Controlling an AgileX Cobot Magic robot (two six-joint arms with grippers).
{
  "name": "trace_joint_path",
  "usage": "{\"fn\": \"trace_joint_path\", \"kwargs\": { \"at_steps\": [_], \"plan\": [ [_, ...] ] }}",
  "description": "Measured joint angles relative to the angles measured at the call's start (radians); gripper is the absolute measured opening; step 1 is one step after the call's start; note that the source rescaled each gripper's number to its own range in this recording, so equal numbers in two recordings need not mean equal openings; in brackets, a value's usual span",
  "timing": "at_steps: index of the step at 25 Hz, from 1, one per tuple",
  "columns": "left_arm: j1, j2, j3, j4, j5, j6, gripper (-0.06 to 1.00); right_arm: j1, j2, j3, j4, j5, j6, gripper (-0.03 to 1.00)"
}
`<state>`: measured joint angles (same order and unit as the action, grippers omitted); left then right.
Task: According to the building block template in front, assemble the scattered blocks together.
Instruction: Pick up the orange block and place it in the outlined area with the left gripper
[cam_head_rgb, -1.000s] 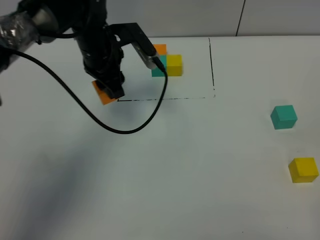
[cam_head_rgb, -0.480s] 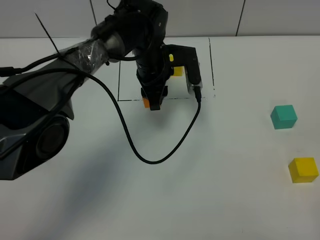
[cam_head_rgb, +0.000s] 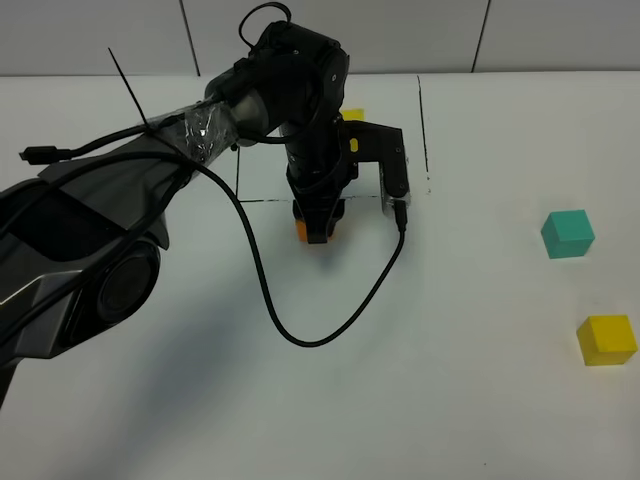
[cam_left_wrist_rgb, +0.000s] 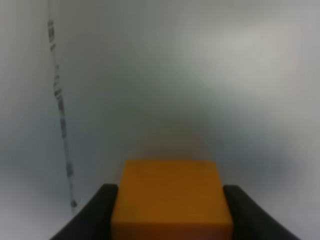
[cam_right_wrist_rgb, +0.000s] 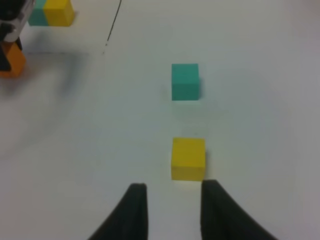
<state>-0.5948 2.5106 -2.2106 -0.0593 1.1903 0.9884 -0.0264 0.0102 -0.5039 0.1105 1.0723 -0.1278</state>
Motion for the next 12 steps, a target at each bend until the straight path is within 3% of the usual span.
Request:
{"fn": "trace_joint_path", "kwargs": {
  "at_steps": [3,12],
  "plan": [
    [-0.001,0.002,0.000,-0.032,-0.005,0.017,0.00,0.000,0.000,0.000,0.000,0.000,0.000,0.00],
    [-0.008,0.014,-0.003,-0.025,-0.014,0.024,0.00,0.000,0.000,0.000,0.000,0.000,0.000,0.00]
  ]
}}
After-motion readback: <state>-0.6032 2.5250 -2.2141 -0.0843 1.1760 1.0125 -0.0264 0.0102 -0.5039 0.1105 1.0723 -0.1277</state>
